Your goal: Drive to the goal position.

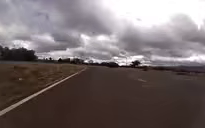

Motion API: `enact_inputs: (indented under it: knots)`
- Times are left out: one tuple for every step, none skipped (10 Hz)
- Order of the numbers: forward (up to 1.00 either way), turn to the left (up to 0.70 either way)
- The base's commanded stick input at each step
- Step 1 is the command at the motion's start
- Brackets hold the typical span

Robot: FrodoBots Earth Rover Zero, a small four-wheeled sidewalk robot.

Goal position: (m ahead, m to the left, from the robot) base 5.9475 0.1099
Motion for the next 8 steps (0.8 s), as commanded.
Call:
enact_inputs:
  knots:
    - [0.85,0.04]
    - [0.85,0.04]
    - [0.85,0.04]
    - [0.85,0.04]
    - [0.85,0.04]
    - [0.85,0.04]
    - [0.85,0.04]
    - [0.85,0.04]
